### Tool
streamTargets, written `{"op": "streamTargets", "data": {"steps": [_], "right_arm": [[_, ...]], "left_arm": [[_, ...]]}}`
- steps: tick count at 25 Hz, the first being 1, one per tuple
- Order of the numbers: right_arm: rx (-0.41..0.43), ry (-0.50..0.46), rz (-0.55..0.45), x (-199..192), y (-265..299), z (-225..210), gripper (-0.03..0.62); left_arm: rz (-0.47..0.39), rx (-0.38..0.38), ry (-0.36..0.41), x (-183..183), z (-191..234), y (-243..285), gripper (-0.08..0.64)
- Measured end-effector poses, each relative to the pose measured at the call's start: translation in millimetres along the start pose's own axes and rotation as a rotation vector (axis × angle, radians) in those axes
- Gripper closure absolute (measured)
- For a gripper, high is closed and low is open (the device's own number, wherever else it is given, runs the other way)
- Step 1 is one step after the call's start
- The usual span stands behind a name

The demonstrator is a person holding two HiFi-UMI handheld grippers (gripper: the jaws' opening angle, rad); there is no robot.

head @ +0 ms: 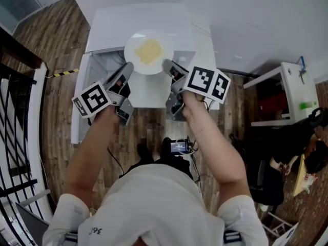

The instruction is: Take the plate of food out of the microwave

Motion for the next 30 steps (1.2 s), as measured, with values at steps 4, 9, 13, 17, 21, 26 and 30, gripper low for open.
{"op": "streamTargets", "data": {"steps": [4, 9, 13, 17, 21, 26, 30], "right_arm": [[-0.005, -0.023, -0.016, 22, 13, 7, 0.538], [-0.022, -0.031, -0.026, 47, 33, 7, 0.543], [-0.039, -0.018, -0.025, 61, 47, 1, 0.543], [-0.059, 0.001, -0.016, 72, 61, -9, 0.543], [-0.089, 0.018, 0.001, 86, 80, -16, 0.543], [-0.128, 0.03, 0.028, 97, 99, -26, 0.543], [-0.152, 0.057, 0.05, 101, 112, -36, 0.543]], "left_arm": [[-0.002, -0.008, 0.012, 18, -1, 18, 0.506], [0.01, 0.02, 0.027, 37, 6, 42, 0.506], [0.03, 0.037, 0.042, 47, 11, 59, 0.506], [0.054, 0.056, 0.046, 55, 18, 75, 0.506], [0.08, 0.078, 0.032, 64, 30, 93, 0.506], [0.126, 0.127, 0.041, 70, 46, 113, 0.506], [0.176, 0.164, 0.062, 75, 55, 125, 0.506]]}}
Point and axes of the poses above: the fingertips, and each gripper's own axes: y forward along the fingers, z to its left, x out of its top, the point moved 4 cm from there along -y, backward along the fingers
